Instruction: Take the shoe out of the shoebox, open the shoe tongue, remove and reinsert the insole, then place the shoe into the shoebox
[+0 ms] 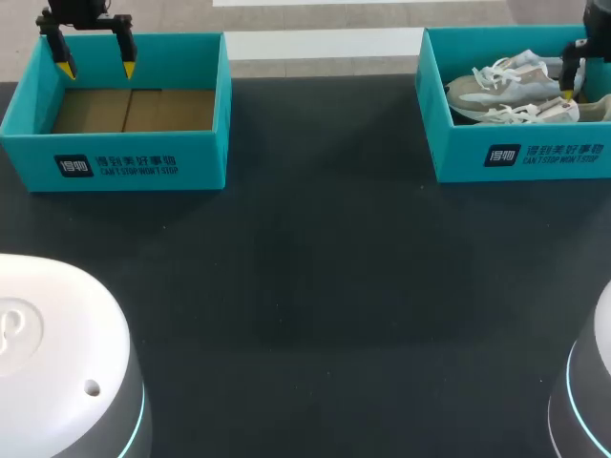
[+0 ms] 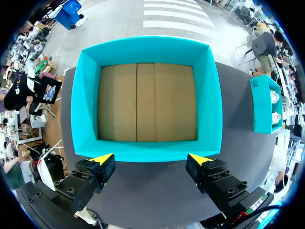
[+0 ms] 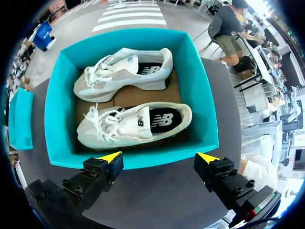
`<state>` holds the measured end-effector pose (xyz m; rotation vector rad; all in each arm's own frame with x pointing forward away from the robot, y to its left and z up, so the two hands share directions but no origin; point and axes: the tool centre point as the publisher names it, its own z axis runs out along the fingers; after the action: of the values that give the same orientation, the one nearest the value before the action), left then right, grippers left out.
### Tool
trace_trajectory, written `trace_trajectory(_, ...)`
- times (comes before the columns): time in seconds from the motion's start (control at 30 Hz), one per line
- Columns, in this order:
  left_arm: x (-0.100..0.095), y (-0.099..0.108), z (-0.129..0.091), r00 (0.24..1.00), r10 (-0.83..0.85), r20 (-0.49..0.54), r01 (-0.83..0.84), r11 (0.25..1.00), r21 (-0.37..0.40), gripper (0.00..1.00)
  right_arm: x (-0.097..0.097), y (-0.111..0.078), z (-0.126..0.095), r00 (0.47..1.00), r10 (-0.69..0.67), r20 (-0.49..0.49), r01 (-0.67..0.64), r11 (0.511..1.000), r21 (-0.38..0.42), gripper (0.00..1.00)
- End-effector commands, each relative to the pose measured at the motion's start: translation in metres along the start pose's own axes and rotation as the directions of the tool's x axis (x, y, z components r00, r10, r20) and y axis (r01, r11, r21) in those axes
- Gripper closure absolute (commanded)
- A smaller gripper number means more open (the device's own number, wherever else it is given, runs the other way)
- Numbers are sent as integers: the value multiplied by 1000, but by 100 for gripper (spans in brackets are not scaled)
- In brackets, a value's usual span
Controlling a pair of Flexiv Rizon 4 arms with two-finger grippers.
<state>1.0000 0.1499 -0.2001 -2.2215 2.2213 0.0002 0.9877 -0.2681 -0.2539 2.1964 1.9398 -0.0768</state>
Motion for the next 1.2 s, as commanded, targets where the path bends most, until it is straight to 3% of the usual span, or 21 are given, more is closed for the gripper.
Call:
trace_trajectory(0.03,0,0,0,1000,0,0,0,1000,0,0,2,3,-1,1000,1,6,-1,1000,7,0)
trace_trajectory(0.6,0,0,0,1000,0,0,0,1000,0,0,2,3,-1,1000,1,6,-1,1000,7,0)
trace_trajectory(0.97,0,0,0,1000,0,0,0,1000,0,0,-17,40,6,995,-76,-71,70,994,-82,0)
trace_trajectory(1.2,0,0,0,1000,0,0,0,1000,0,0,-33,50,27,993,-102,-63,99,994,-35,0)
